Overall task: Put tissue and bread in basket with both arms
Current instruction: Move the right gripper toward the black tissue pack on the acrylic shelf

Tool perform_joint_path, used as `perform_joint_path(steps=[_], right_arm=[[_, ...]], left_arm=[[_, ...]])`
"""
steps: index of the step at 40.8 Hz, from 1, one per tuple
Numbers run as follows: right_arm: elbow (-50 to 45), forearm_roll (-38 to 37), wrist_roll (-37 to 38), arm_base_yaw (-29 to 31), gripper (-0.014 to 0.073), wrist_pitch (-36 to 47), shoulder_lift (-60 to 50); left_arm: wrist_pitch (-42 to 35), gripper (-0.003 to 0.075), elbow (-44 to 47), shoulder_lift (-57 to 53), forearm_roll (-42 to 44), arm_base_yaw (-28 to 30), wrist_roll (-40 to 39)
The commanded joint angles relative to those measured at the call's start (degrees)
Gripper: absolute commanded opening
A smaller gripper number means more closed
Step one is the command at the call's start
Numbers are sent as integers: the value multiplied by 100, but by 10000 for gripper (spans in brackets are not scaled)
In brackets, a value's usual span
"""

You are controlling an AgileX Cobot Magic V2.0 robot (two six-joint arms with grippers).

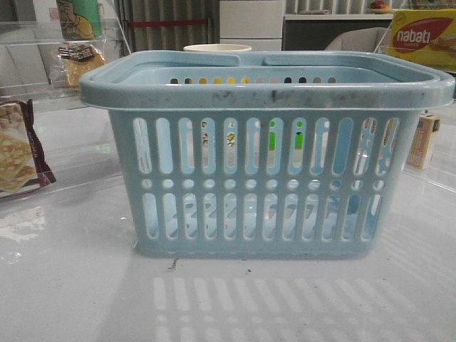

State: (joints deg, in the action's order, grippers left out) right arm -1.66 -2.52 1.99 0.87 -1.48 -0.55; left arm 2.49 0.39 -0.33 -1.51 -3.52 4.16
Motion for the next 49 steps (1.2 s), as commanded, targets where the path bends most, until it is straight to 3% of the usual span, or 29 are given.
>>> perform_joint_path(steps=[1,24,34,38,49], right_arm=[[-6,-25,-43,2,57,483,-110],[-6,-25,-43,2,57,518,-109],[211,-25,-43,-3,57,1088,-109],[725,-25,-43,-3,57,844,-109],[2660,-30,-43,-3,57,-690,631]], left_arm=[[-495,91,-4,-94,-11,3,-58],[-513,91,-4,-94,-11,3,-58],[-1373,91,-453,-94,-11,3,-58],[-1165,91,-1059,-91,-11,3,-58],[491,91,-3027,582,-11,3,-58]])
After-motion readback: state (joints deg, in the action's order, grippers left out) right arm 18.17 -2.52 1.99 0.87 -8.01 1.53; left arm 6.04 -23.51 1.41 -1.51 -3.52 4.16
